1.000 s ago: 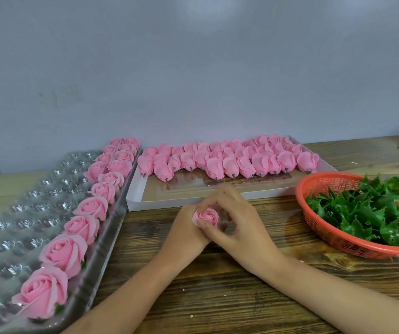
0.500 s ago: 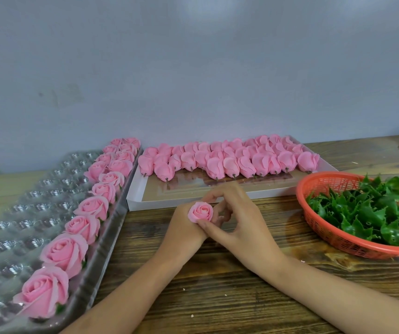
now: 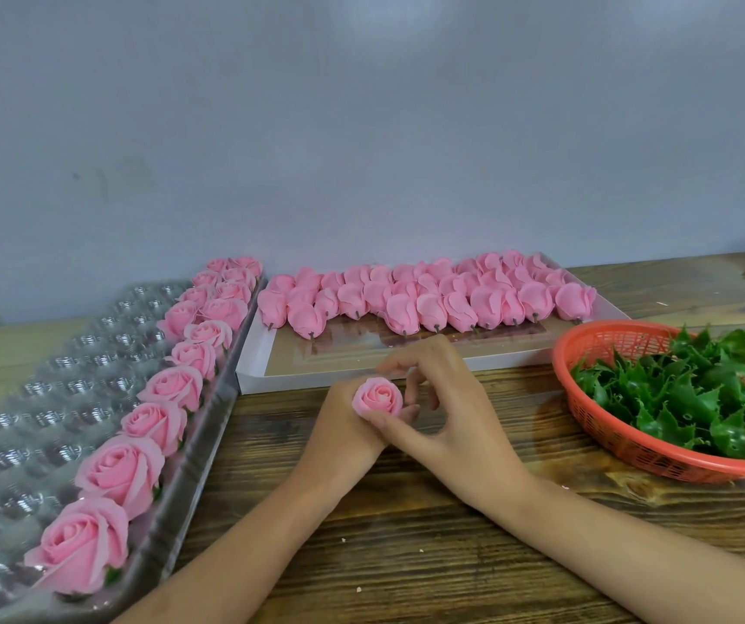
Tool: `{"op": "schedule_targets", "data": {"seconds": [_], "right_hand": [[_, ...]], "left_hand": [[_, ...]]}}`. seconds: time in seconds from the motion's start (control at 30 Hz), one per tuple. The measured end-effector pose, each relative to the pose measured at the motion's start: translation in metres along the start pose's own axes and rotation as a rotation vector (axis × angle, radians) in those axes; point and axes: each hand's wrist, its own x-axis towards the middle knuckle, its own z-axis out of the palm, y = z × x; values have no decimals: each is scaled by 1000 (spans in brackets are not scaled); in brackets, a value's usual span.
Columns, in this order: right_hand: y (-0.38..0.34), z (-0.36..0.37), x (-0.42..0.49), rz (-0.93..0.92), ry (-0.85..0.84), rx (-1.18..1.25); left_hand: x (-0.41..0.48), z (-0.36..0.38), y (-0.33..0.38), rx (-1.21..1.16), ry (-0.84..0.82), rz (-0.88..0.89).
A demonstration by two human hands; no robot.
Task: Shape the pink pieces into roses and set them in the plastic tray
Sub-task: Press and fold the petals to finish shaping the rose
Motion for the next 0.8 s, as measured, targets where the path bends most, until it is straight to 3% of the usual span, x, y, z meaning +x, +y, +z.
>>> {"op": "schedule_targets", "data": {"seconds": [0.17, 0.33, 0.53, 0.8], "right_hand": [[1, 1, 0, 10, -105, -9], [1, 1, 0, 22, -96, -10], [-1, 0, 0, -48, -66, -10], [2, 1, 0, -57, -69, -41]], "left_hand": [[-2, 2, 3, 43, -24, 12], [0, 1, 2, 29, 1, 1], [2, 7, -3, 262, -39, 44], [2, 8, -4, 182, -13, 42]]}}
